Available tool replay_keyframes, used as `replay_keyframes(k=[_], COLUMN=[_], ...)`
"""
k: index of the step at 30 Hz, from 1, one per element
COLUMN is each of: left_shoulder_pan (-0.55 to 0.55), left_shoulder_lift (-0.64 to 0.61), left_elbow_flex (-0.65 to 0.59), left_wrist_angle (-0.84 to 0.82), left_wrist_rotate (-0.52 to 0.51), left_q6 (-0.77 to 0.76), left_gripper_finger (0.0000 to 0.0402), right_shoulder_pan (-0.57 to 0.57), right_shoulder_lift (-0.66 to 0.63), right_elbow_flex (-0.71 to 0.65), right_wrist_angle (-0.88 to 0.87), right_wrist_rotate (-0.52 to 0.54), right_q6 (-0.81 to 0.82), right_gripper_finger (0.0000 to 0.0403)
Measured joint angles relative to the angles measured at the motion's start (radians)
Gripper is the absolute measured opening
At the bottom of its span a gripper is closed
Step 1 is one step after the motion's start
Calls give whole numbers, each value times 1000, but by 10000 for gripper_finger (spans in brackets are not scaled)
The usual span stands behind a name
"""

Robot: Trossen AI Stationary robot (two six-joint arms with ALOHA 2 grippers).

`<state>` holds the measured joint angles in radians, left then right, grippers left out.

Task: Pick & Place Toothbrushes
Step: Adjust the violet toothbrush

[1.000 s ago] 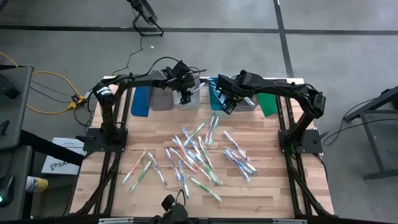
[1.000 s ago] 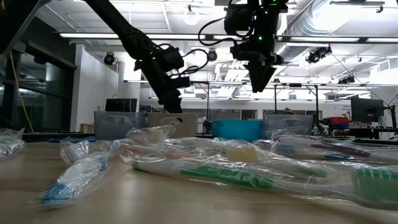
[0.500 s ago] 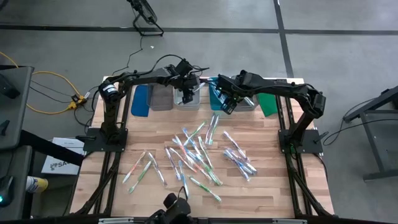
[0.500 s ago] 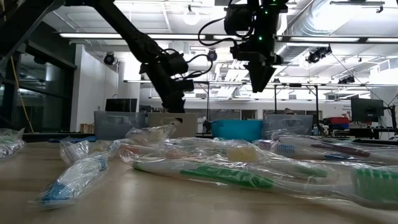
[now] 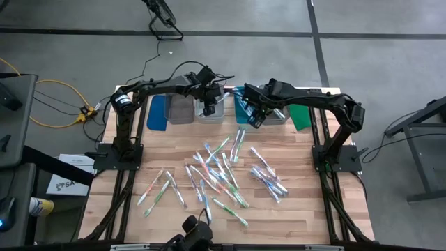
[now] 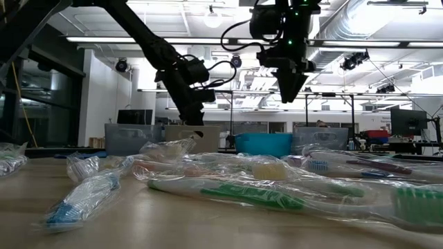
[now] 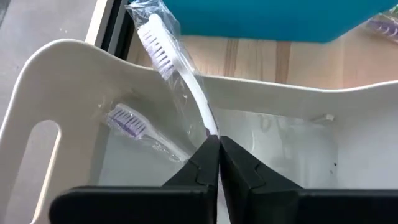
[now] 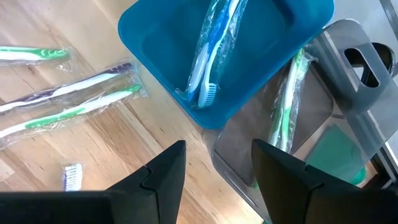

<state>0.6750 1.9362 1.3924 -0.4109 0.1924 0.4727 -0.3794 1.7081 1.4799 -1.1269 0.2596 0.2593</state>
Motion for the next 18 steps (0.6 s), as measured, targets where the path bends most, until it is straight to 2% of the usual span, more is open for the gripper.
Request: replay_keyframes(k=[5, 8, 14, 18], left_shoulder_pan=[0, 0, -1, -1], left_shoulder_lift=[-5, -37, -91, -89], left_elbow_flex=[46, 75, 96, 90], left_wrist_angle=[-66, -112, -276, -301], left_wrist_rotate=[-6, -55, -144, -152], left_q6=[21, 20, -61, -108], left_gripper_finger=[2, 1, 0, 0], right_shoulder_pan=[0, 0, 0, 0], right_shoulder_lift=[0, 0, 0, 0], right_elbow_flex=[0, 0, 0, 0], right_wrist_angle=[-18, -22, -22, -18], right_wrist_rotate=[0, 0, 0, 0], right_q6=[6, 6, 2, 1], right_gripper_finger=[176, 176, 176, 176])
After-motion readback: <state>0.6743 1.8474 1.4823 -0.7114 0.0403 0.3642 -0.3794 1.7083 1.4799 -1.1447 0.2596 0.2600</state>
